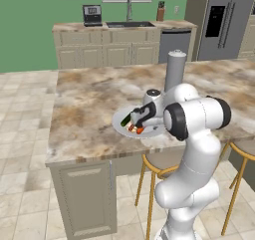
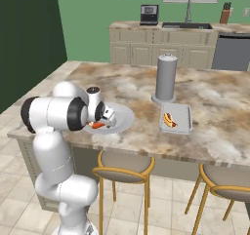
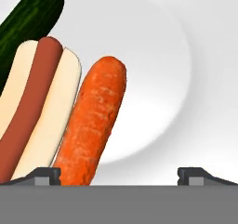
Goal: Place one cooked food and one vegetable from the large plate to each tupperware container.
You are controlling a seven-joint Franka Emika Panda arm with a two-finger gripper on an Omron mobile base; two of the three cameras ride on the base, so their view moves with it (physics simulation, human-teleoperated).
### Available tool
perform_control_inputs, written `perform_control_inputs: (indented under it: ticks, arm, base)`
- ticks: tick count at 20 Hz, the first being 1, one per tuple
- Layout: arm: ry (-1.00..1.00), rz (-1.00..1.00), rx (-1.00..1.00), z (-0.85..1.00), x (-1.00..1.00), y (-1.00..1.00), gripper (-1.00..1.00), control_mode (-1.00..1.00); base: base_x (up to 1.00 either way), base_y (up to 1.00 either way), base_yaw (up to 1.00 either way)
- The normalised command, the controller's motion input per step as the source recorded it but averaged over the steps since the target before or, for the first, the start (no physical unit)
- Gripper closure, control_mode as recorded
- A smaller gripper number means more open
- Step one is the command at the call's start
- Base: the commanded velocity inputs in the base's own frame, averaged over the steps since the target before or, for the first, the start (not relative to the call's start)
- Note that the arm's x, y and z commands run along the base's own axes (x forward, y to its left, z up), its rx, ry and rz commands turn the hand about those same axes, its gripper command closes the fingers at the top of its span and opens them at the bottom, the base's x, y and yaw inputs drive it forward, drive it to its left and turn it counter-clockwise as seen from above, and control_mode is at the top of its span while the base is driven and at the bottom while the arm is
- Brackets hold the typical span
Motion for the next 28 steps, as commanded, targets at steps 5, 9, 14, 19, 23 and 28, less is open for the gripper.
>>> perform_control_inputs:
  ticks: [5, 9, 14, 19, 23, 28]
  arm:
    - [0.00, 0.00, 0.01, 0.00, 0.27, 0.00, -1.00, -1.00]
    - [0.00, 0.00, 0.00, 0.00, 0.32, 0.02, -1.00, -1.00]
    - [0.01, 0.00, 0.00, -0.12, 0.23, 0.11, -1.00, -1.00]
    - [0.00, 0.00, 0.00, -0.25, 0.08, 0.02, -1.00, -1.00]
    - [0.00, 0.00, 0.03, -0.18, -0.01, -0.02, -1.00, -1.00]
    - [0.00, -0.04, 0.01, -0.17, -0.04, -0.22, -1.00, -1.00]
  base:
    - [0.00, 0.00, 0.00]
    - [0.00, 0.00, 0.00]
    - [0.00, 0.00, 0.00]
    - [0.00, 0.00, 0.00]
    - [0.00, 0.00, 0.00]
    - [0.00, 0.00, 0.00]
